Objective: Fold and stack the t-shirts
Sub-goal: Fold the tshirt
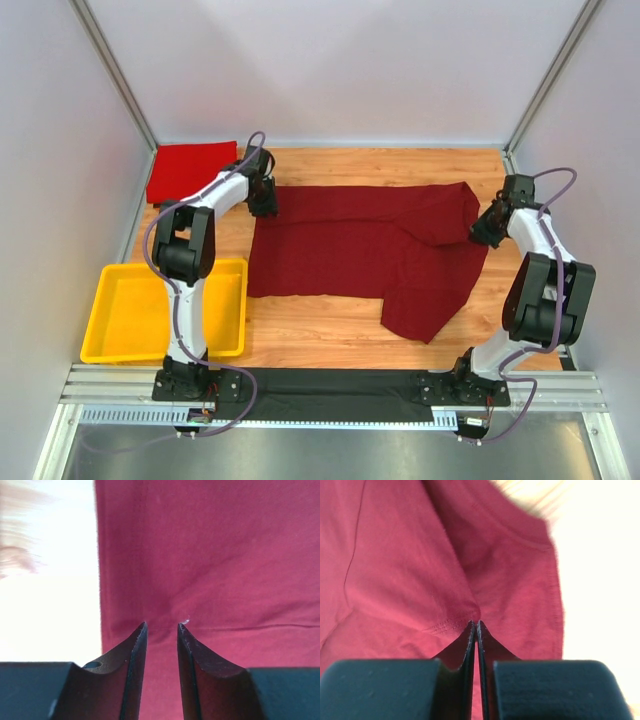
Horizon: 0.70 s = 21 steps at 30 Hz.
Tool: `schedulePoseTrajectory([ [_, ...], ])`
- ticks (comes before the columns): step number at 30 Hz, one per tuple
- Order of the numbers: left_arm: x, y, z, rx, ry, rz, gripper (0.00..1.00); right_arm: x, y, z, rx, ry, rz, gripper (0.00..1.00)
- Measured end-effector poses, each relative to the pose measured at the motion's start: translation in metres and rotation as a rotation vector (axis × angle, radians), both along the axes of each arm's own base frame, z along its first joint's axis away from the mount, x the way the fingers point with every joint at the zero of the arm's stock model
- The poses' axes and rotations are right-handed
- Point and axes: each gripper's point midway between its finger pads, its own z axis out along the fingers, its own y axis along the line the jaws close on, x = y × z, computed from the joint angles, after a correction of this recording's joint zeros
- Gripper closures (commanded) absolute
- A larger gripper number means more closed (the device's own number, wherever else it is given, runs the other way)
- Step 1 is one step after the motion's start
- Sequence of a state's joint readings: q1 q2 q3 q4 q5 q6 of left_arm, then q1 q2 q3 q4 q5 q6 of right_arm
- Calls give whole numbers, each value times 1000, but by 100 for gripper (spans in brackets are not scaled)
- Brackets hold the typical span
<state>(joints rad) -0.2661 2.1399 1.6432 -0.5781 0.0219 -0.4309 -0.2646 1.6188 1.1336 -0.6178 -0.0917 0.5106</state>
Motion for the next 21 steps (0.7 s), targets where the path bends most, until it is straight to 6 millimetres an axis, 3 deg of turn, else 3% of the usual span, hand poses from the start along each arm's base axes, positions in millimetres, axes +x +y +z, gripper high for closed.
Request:
schedulePoseTrajectory([
  [4, 9, 3, 29, 24, -14, 17, 61, 2, -13, 11, -45, 27, -51, 77],
  [8, 14, 3, 61, 19, -52, 19, 60, 2, -17, 23, -66, 27, -82, 73],
  [15, -24, -1, 99, -45, -41, -28, 59, -7, 4, 22, -78, 40, -35, 62],
  [21, -55, -38, 104, -221, -11, -144, 58, 2, 16, 6, -48, 63, 4, 58],
])
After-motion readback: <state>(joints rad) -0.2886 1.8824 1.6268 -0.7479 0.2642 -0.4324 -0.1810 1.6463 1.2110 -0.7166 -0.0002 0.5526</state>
